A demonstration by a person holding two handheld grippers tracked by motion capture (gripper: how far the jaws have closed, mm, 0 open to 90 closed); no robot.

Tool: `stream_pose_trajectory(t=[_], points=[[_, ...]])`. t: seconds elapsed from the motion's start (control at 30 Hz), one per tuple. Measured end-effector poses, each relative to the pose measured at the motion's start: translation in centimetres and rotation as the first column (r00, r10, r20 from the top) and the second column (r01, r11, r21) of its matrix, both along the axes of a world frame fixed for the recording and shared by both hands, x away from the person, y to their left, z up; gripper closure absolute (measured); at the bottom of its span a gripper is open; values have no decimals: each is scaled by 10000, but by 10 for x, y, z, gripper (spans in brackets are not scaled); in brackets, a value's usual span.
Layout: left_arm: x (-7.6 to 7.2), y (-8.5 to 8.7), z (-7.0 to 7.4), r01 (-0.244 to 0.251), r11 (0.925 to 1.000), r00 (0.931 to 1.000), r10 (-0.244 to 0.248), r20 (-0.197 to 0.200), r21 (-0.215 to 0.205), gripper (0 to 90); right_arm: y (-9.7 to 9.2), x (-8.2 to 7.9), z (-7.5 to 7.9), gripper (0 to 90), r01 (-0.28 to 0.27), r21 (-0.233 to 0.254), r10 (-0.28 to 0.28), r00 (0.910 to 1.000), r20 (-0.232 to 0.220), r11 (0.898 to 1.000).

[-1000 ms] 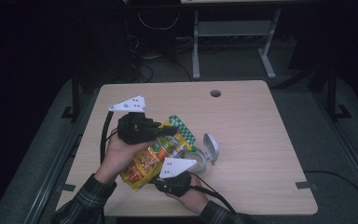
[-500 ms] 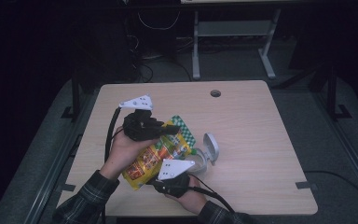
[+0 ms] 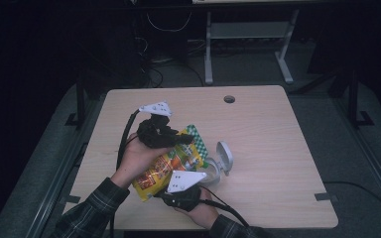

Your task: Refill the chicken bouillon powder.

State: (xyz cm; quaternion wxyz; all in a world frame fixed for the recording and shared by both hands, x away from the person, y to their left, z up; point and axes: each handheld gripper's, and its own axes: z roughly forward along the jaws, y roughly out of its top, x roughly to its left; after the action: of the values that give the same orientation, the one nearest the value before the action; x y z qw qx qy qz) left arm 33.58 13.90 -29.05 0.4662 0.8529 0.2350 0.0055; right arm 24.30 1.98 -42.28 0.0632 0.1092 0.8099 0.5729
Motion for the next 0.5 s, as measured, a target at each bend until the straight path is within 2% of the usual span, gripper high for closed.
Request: stream_pose_trajectory(t=[0.37, 0.5], points=[[6, -11, 4, -159, 9979, 9997, 169, -154, 625, 900, -3, 3, 3, 900, -81, 209, 79, 9999, 62, 9997], [8, -15, 4, -280, 9970, 9992, 300, -270, 722, 900, -6, 5, 4, 900, -152, 295, 150, 9998, 96, 9994]])
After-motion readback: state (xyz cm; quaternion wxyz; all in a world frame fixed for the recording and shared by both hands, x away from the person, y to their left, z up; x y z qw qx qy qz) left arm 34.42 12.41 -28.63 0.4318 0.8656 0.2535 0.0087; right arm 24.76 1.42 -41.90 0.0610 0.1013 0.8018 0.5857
